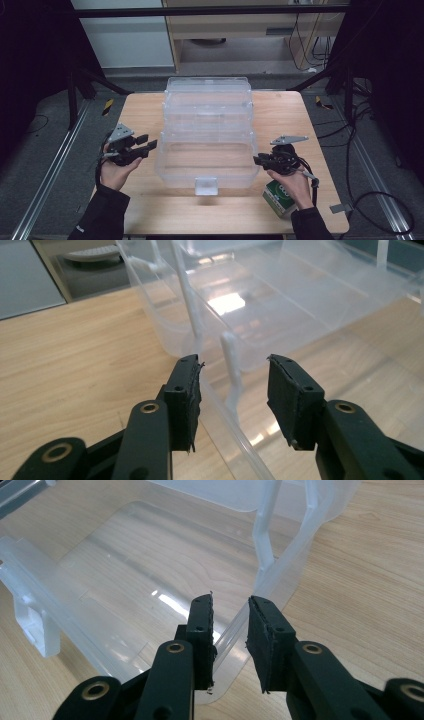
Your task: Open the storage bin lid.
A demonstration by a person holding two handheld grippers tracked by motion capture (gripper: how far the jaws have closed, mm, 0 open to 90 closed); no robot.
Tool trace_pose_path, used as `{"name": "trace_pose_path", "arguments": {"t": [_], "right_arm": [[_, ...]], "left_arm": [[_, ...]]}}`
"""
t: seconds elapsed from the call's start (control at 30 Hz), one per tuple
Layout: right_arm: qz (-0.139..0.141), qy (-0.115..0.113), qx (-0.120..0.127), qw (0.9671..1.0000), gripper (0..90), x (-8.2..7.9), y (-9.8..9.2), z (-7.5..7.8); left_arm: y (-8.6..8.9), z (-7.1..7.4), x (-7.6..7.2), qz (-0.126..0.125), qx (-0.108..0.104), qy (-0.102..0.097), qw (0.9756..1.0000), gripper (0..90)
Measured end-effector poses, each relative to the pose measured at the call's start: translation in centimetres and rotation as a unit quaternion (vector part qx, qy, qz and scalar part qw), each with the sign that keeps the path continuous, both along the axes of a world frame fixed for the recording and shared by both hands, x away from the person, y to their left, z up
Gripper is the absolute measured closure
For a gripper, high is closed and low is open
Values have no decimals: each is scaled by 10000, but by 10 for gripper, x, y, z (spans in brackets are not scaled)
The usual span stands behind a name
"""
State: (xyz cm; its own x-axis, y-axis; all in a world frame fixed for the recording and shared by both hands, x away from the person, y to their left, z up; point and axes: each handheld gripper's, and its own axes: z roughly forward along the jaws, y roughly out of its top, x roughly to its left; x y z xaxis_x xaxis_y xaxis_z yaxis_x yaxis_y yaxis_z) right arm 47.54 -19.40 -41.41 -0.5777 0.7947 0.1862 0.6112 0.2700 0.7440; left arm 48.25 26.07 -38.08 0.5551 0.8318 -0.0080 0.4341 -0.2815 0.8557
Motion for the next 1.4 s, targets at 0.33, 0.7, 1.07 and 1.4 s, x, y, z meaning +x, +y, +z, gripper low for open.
{"name": "trace_pose_path", "arguments": {"t": [0.33, 0.7, 1.07, 1.4], "right_arm": [[-15, -78, -53, 10000, 720, -1, 2, 0], [-4, -77, -89, 9999, 718, -1, 2, 0], [-45, -76, -79, 9999, 720, 0, 1, 0], [-41, -299, -72, 9995, 612, -4, -6, 14]], "left_arm": [[-12, -19, -5, -81, 346, 387, 9986, 622], [-11, -33, -7, 2, 269, 762, 9967, 713], [-12, -32, -9, -16, 313, 685, 9972, 719], [15, -14, -14, 223, 61, 118, 9997, 533]]}}
